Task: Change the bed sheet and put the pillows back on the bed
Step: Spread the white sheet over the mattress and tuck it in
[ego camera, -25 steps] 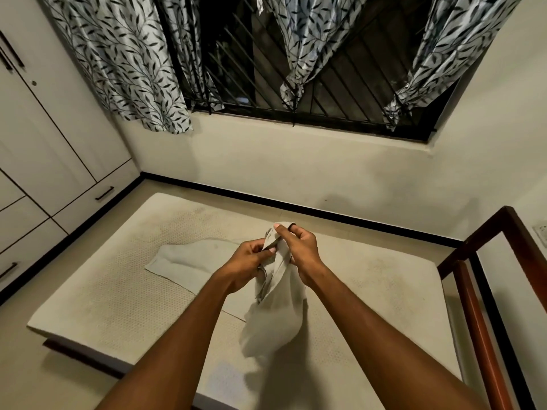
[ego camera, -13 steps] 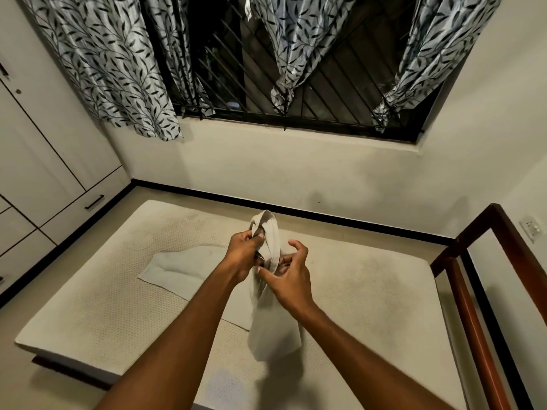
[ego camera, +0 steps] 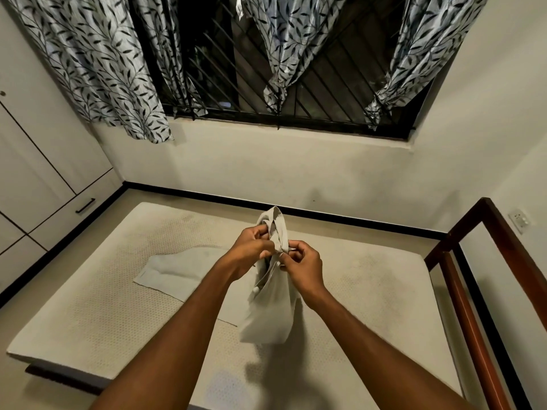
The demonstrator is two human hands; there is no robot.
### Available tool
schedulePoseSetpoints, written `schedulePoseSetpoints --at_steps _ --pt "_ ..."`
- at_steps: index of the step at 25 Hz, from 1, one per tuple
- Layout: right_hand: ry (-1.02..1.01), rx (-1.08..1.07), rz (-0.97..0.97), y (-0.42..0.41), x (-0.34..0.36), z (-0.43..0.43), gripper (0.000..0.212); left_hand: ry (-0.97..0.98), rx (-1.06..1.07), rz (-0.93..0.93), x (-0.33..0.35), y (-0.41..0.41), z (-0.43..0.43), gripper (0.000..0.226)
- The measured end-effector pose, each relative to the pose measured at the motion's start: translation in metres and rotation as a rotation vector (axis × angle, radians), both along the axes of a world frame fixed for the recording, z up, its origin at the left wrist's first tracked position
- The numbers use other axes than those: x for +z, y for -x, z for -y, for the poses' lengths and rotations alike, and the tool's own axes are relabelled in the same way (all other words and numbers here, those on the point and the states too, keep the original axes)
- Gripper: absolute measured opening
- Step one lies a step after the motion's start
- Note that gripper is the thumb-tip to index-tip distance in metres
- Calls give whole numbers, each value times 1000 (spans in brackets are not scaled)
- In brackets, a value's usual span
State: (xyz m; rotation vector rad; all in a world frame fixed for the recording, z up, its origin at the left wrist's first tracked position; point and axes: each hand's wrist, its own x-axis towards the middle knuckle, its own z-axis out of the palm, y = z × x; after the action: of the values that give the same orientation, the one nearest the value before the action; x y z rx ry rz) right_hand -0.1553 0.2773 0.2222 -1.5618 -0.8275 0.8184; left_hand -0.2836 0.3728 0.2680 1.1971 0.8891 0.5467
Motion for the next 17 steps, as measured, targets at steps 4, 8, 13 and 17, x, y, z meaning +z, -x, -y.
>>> schedulePoseSetpoints --at_steps 4,8,13,17 --pt "-15 -9 -93 -7 4 5 24 -116 -92 -66 -4 -2 -4 61" --pt "-27 -28 -53 -13 3 9 22 -151 -35 -66 -1 -10 0 47" --pt "-19 -78 51 -12 3 12 16 -233 45 -107 -10 -22 5 21" --pt "-29 -172 187 -11 3 10 10 -288 76 -144 -14 -28 10 12"
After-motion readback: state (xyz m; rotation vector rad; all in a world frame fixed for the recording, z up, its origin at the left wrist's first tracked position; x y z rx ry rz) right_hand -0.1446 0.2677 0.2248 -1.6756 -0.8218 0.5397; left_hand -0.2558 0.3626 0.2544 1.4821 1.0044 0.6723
